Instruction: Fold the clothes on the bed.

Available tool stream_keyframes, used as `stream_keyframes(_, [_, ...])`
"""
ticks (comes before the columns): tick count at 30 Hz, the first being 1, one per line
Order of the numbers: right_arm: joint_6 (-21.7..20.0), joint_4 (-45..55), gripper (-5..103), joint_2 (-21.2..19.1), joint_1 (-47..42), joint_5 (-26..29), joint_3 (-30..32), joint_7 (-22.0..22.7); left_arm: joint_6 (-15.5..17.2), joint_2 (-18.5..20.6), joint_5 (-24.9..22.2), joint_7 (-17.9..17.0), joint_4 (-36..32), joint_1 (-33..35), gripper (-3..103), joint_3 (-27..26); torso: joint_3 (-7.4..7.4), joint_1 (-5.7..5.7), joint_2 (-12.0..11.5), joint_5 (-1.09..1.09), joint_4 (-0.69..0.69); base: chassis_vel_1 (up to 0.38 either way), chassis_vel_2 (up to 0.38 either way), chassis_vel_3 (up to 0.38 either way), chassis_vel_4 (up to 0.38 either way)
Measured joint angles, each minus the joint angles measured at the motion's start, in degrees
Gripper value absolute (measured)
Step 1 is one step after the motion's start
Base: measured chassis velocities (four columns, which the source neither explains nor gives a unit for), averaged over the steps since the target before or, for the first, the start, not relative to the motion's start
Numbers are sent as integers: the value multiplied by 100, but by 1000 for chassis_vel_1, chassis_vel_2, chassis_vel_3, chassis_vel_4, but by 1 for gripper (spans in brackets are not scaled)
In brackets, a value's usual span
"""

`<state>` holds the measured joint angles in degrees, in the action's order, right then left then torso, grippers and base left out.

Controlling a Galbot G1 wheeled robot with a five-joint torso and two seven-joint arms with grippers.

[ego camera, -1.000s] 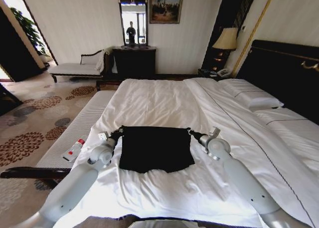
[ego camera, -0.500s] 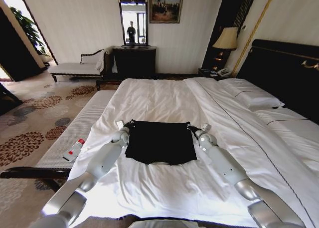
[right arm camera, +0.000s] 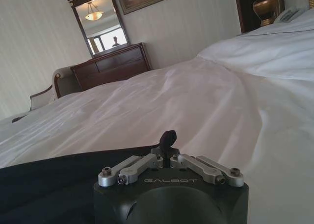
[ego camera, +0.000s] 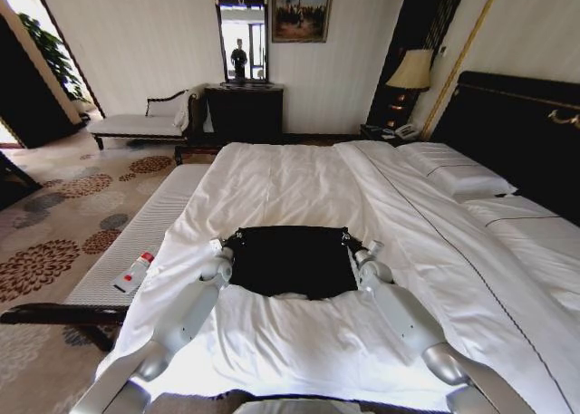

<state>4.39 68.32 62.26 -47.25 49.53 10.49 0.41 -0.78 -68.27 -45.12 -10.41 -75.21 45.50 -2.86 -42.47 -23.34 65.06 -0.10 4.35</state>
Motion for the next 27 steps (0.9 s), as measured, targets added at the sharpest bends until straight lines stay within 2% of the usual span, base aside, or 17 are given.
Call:
stream_keyframes(2, [83, 71, 1, 9, -137, -109, 41, -8, -33, 14, 47, 13, -116, 139, 0, -38, 0, 0, 0, 0, 0, 0, 0, 0, 0])
stream_keyframes(4, [268, 373, 1, 69, -569, -400, 154, -23, -120, 63, 191, 34, -587, 687, 0, -173, 0, 0, 0, 0, 0, 0, 0, 0, 0])
stream_keyframes(7, [299, 616, 1, 111, -782, -451, 235, -17, -144, 109, 236, 33, -873, 957, 0, -235, 0, 0, 0, 0, -2, 0, 0, 0, 0])
stream_keyframes(11, [440, 1157, 1, 225, -1352, -765, 411, 7, -210, 342, 344, 34, -1510, 1615, 0, -373, 0, 0, 1, 0, -1, 0, 0, 0, 0])
stream_keyframes(17, [653, 1523, 1, 314, -1935, -1159, 676, -58, -279, 577, 378, 118, -1843, 2101, 0, -649, 0, 0, 1, 0, -2, 0, 0, 0, 0])
stream_keyframes(21, [665, 1649, 1, 314, -2199, -917, 848, -62, -310, 708, 372, 182, -1892, 2229, 0, -828, -1, -1, 0, 0, 0, 0, 0, 0, 0])
stream_keyframes(23, [626, 1687, 1, 310, -2354, -559, 942, -38, -319, 791, 340, 211, -1928, 2286, 0, -919, -1, -1, 0, 0, -1, 0, 0, 0, 0])
stream_keyframes(27, [631, 1639, 1, 285, -2483, -481, 981, -51, -331, 822, 319, 217, -1937, 2328, 0, -976, -1, -1, 1, 0, -2, 0, 0, 0, 0])
